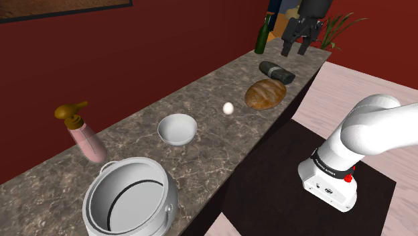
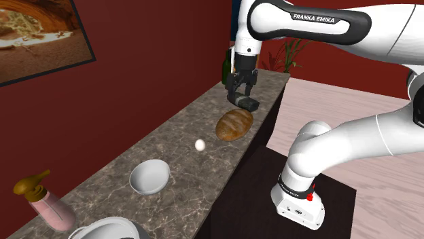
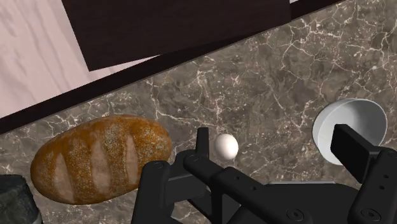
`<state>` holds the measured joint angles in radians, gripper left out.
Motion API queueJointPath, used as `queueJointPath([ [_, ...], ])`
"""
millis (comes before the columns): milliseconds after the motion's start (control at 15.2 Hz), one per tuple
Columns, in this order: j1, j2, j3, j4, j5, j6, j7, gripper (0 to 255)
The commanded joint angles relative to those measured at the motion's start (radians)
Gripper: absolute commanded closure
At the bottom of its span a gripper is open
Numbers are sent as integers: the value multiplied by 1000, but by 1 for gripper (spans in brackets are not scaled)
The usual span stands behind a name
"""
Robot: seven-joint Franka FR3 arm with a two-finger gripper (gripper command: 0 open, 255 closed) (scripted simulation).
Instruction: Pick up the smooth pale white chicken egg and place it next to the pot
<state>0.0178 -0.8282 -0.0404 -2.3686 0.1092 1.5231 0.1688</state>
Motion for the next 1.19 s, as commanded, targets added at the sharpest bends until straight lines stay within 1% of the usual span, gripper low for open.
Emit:
queueJointPath([
  [0, 0, 0, 0, 0, 0, 0, 0, 0],
  [330, 0, -1, -32, -171, 7, 224, -65, 0],
  [594, 6, 41, -61, -280, 22, 417, -123, 0],
  [858, 24, 127, -95, -360, 50, 623, -192, 0],
  [1122, 66, 258, -143, -405, 106, 839, -283, 0],
])
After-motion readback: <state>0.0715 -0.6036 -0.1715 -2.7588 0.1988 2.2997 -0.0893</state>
